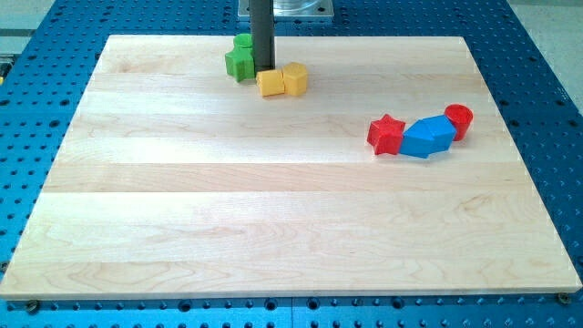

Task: Move the hexagon towards the center of the board

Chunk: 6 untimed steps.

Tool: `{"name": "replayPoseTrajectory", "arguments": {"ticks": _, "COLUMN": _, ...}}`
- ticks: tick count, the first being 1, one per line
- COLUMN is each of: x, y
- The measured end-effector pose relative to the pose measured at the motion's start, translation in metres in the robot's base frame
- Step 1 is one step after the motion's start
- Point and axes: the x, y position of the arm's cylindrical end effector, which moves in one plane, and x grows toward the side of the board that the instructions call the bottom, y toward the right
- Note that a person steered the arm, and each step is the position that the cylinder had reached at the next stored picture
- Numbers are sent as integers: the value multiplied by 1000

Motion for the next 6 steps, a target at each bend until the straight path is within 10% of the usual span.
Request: {"name": "replayPoseTrajectory", "arguments": {"ticks": 6, "x": 49, "y": 23}}
